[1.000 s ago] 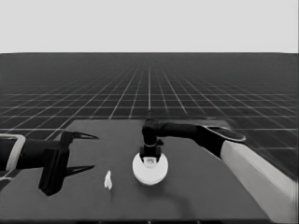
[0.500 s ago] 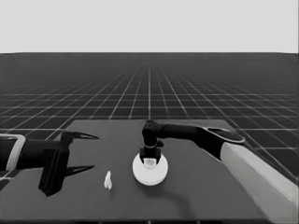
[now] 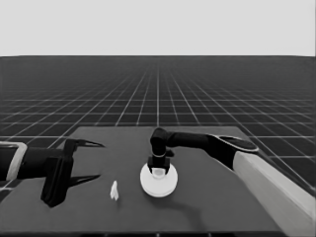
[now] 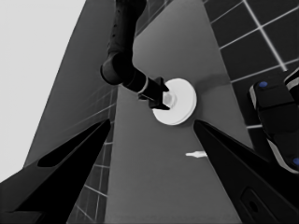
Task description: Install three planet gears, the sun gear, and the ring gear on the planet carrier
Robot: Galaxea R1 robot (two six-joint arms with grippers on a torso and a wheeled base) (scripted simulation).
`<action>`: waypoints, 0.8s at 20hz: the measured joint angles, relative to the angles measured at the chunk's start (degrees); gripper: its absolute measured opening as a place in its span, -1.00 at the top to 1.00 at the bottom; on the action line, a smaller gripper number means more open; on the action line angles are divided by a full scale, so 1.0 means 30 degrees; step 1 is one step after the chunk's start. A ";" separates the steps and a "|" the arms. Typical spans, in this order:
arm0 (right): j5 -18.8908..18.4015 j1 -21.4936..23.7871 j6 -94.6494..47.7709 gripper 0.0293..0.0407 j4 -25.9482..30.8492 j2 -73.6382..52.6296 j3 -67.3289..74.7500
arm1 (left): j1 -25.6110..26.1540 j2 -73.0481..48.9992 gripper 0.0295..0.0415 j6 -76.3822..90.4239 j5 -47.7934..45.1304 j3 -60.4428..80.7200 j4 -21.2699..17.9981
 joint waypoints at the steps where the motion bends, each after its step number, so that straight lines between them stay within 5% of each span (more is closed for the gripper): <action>1: 0.0000 0.0001 0.0167 0.03 0.0000 0.0000 0.0000 | 0.0000 0.0000 -0.49 0.0000 0.0000 0.0000 0.0000; 16: 0.0000 -0.0001 0.2667 0.03 0.0000 -0.0001 0.0000 | 0.0000 0.0000 -0.49 0.0000 0.0000 0.0000 0.0000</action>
